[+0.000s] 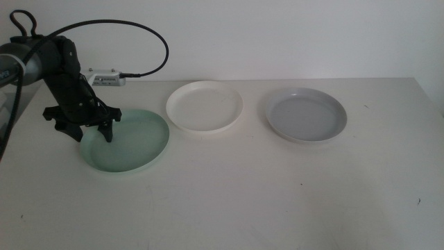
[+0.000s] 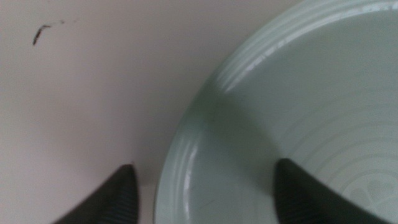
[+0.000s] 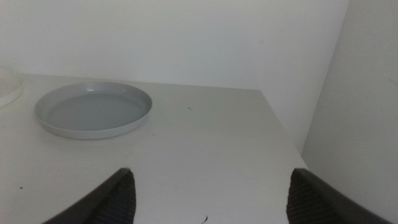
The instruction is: Stack the three bowls on top of each other.
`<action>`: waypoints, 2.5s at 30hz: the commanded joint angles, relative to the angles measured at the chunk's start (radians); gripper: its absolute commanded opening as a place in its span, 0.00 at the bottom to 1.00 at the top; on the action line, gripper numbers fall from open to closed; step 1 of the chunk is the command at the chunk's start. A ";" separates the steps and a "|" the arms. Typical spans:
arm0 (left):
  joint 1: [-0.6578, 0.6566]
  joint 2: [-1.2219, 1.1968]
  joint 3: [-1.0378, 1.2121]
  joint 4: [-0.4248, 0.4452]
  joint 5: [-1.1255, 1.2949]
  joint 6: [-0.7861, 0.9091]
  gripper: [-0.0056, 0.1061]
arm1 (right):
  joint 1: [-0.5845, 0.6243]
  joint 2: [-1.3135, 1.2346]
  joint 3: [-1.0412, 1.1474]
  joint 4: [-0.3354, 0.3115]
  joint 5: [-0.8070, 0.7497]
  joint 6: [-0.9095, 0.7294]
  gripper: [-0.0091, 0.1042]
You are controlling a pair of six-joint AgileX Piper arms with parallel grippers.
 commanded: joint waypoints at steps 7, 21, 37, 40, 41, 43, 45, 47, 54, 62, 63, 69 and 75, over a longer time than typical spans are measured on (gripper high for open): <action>-0.001 -0.055 -0.031 0.003 -0.013 -0.005 0.22 | -0.007 -0.027 -0.006 -0.004 -0.082 -0.003 0.62; 0.000 -0.103 -0.026 0.070 0.110 -0.042 0.05 | -0.007 -0.027 -0.006 -0.004 -0.082 -0.003 0.62; -0.092 -0.527 0.392 -0.145 -0.049 -0.049 0.05 | -0.007 -0.027 -0.006 -0.004 -0.082 -0.003 0.62; -0.177 -0.530 0.393 -0.144 -0.054 -0.098 0.05 | -0.007 -0.027 -0.006 -0.004 -0.082 -0.003 0.62; -0.206 -0.525 0.393 -0.144 -0.063 -0.114 0.05 | -0.007 -0.027 -0.006 -0.004 -0.082 -0.003 0.62; -0.259 -0.519 0.393 -0.146 -0.090 -0.136 0.05 | -0.007 -0.027 -0.006 -0.004 -0.082 -0.003 0.62; -0.309 -0.511 0.392 -0.147 -0.116 -0.160 0.05 | -0.007 -0.027 -0.006 -0.004 -0.082 -0.003 0.62; -0.362 -0.499 0.392 -0.148 -0.142 -0.181 0.05 | -0.007 -0.027 -0.006 -0.004 -0.082 -0.003 0.62; -0.493 -0.447 0.392 -0.158 -0.228 -0.197 0.05 | -0.007 -0.027 -0.006 -0.004 -0.082 -0.003 0.62; -0.548 -0.375 0.393 -0.194 -0.301 -0.197 0.05 | -0.007 -0.027 -0.006 -0.004 -0.082 -0.003 0.62; -0.548 -0.370 0.393 -0.199 -0.301 -0.197 0.05 | -0.007 -0.027 -0.006 -0.004 -0.082 -0.003 0.62; -0.548 -0.323 0.393 -0.196 -0.295 -0.196 0.06 | -0.007 -0.027 -0.006 -0.004 -0.082 -0.003 0.62; -0.548 -0.305 0.393 -0.199 -0.295 -0.199 0.11 | -0.007 -0.027 -0.006 -0.004 -0.082 -0.003 0.62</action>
